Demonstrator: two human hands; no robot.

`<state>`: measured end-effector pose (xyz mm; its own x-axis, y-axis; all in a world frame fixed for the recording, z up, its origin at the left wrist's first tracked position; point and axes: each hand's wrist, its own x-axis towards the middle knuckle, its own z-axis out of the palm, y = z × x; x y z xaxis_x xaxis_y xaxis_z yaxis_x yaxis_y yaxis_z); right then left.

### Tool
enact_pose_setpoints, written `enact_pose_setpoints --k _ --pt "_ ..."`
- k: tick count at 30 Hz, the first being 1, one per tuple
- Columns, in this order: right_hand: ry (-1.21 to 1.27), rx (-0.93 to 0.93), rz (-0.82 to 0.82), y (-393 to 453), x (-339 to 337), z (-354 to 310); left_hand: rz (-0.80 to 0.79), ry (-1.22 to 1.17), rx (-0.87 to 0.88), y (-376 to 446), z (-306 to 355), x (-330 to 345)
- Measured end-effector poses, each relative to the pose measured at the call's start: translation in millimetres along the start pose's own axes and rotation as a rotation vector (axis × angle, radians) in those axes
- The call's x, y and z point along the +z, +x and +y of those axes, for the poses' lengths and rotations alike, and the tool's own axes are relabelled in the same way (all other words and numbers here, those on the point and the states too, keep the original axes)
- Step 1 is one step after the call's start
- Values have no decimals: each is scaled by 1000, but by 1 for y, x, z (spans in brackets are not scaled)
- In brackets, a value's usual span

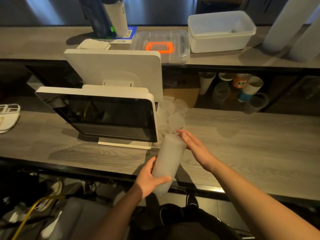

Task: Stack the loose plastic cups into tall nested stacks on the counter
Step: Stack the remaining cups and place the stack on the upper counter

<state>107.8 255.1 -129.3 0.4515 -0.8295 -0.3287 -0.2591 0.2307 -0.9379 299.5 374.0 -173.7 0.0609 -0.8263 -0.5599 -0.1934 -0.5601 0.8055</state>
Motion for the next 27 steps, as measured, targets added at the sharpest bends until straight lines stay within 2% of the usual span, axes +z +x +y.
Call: enact_pose_setpoints --k 3,5,13,22,27 --pt "65 52 153 17 3 7 4 -21 -40 -5 -5 -5" --pt "1 93 197 31 2 14 19 -40 -61 -9 -8 -6" --pt "-393 78 92 80 16 34 122 -159 -69 -21 -21 -8" --pt "-577 54 107 117 36 37 139 -178 -106 -24 -21 -10" --pt "-484 101 184 122 37 40 133 -160 -107 -21 -18 -8"
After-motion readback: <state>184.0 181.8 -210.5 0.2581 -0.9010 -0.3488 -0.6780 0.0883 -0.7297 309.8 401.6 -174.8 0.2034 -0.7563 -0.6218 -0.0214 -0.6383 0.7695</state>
